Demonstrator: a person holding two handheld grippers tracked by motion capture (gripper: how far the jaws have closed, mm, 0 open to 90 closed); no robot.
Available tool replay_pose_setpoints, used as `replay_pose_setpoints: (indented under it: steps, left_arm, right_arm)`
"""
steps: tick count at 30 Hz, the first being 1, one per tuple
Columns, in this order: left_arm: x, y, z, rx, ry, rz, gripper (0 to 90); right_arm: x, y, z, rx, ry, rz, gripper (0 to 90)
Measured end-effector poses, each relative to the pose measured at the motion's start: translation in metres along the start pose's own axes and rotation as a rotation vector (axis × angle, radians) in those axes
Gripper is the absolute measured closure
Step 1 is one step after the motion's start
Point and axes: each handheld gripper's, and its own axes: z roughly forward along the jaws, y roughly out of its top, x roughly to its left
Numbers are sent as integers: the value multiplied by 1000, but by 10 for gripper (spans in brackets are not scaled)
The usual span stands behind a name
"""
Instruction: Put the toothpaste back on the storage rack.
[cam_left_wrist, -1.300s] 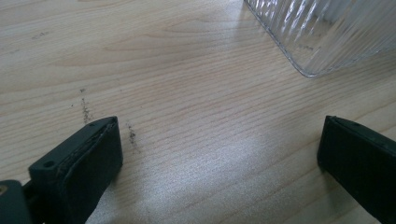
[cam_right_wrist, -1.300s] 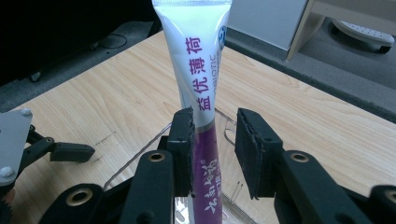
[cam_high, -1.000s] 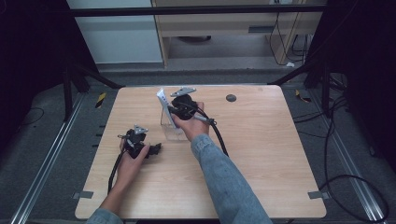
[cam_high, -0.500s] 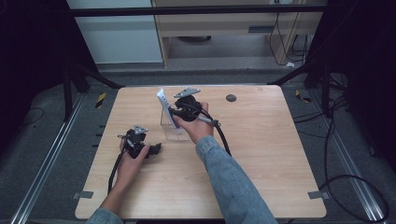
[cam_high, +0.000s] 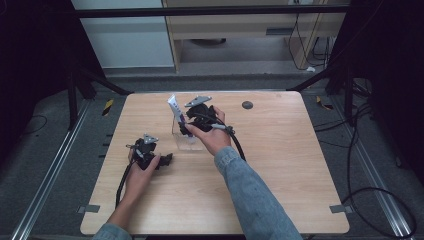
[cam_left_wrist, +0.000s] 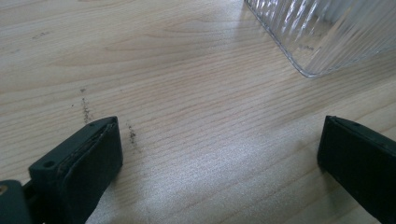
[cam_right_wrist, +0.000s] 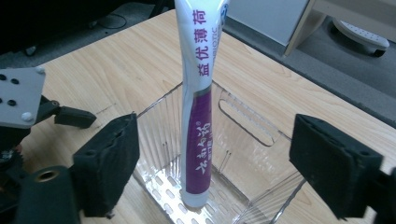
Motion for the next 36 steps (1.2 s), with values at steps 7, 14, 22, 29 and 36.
replay_pose_setpoints:
  steps: [7, 14, 22, 29, 36]
  left_arm:
    - [0, 0, 0, -5, 1, -6, 0]
    - [0, 0, 0, -2, 0, -3, 0]
    - [0, 0, 0, 2, 0, 2, 0]
    - [0, 0, 0, 2, 1, 1, 0]
    - [0, 0, 0, 1, 1, 1, 0]
  right_arm:
    - [2, 2, -8, -24, 17, -14, 130]
    - [0, 3, -19, -22, 20, -34, 133]
    - [-15, -8, -29, -19, 2, -31, 124]
    - [-27, -25, -44, -32, -9, -16, 120]
    - [-38, -35, -55, -19, -28, -17, 103]
